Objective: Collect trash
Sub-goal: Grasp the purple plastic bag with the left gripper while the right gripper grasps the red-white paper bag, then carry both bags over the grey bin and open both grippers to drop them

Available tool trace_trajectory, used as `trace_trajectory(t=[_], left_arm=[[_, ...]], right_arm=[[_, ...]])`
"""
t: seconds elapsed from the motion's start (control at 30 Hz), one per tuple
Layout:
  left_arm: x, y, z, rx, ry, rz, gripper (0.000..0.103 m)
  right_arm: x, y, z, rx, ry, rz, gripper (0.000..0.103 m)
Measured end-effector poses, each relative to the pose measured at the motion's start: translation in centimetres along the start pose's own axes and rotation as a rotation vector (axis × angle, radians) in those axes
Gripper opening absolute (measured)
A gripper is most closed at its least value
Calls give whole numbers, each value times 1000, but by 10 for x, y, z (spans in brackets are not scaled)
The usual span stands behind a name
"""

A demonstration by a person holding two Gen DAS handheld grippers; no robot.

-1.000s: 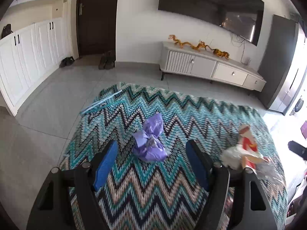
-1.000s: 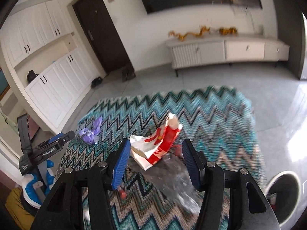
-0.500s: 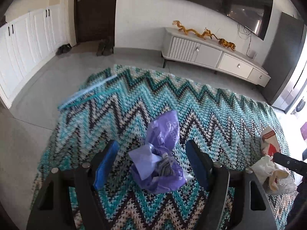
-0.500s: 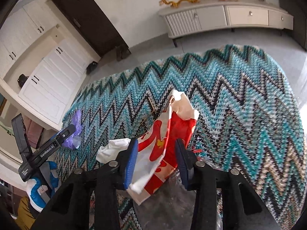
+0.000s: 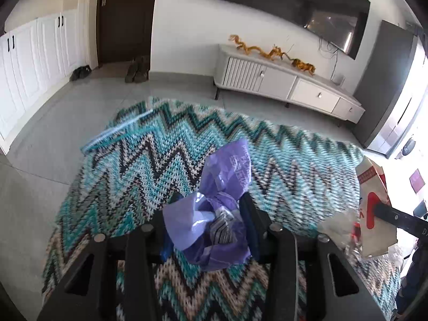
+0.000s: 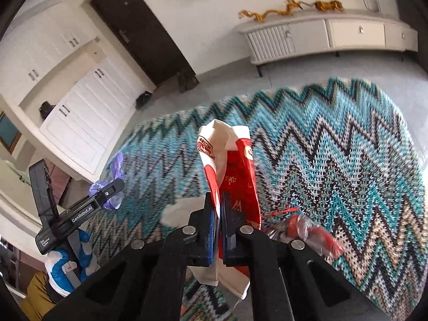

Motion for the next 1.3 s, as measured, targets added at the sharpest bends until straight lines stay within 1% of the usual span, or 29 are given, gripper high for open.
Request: trace_trajectory(t=[0.1, 0.23, 0.43, 0.6, 0.7, 0.9, 1.03, 1.2, 1.3], left_arm=[[-1, -29, -6, 4, 18, -31, 40], [-2, -68, -13, -2, 26, -77, 40], [-1, -126, -36, -17, 55, -140, 40], [4, -170, -74, -36, 108, -194, 40], [10, -197, -104, -58, 147, -232, 40], [19, -240, -170, -130, 213, -290, 40], [21, -258, -224, -180, 269, -315, 40], [18, -266, -296, -240, 333, -332, 40], [11, -262, -340, -249, 382, -326, 40]], right_arm=[[-3, -19, 12, 0, -36, -24, 4], [-14, -54, 34, -11, -115, -77, 4], [-35, -114, 61, -18, -214, -162, 4], [-51, -170, 72, -44, -279, -245, 4], [-56, -198, 70, -47, -285, -283, 4], [-60, -258, 48, -60, -256, -373, 4], [-59, -298, 18, -71, -211, -434, 4], [-63, -345, -31, -118, -154, -493, 4], [-65, -369, -70, -159, -109, -524, 4]])
Point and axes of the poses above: each gripper's, at about its wrist camera, not at the fingertips, and y roughly the way its jaws point, z to its left, x to its top, the point moved 10 cm from there along y, roughly the way its jaws point, and after that the axes turned 8 degrees about y, right-handed, at the moved point
